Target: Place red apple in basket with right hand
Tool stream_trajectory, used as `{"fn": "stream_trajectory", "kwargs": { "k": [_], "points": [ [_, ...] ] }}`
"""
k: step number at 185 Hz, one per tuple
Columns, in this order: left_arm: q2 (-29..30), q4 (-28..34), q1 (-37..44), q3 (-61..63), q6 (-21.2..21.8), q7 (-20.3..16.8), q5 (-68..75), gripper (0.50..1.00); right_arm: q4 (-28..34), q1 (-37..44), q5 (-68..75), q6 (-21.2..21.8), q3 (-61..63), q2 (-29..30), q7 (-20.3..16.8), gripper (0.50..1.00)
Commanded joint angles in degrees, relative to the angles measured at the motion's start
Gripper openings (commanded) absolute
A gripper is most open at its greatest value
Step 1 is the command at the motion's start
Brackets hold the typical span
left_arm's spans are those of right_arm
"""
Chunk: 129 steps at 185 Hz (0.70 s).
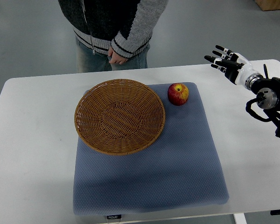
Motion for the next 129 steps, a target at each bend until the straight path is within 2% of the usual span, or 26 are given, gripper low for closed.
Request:
{"fn": "stream_trajectory", "kwargs": {
  "k": [1,79,122,129],
  "points": [
    [0.00,-0.05,-0.01,0.00,0.00,0.00,0.00,1.000,0.07,0.02,-0.08,0.12,0.00,-0.01,0.00,0.919],
    [0.00,0.30,-0.01,0.00,0.00,-0.09,0.00,1.000,0.07,0.37,-1.49,1.71,-0.97,-0.18,-0.09,0.917],
    [0.00,0.30,-0.01,0.00,0.00,-0.09,0.00,1.000,0.16,1.25,-12.21,1.71,-1.23,0.17,-0.09,0.917],
    [0.00,0.30,-0.01,0.00,0.00,-0.09,0.00,1.000,0.16,1.60,-18.27,1.79,-1.32,0.52,-0.09,0.917]
  ]
}}
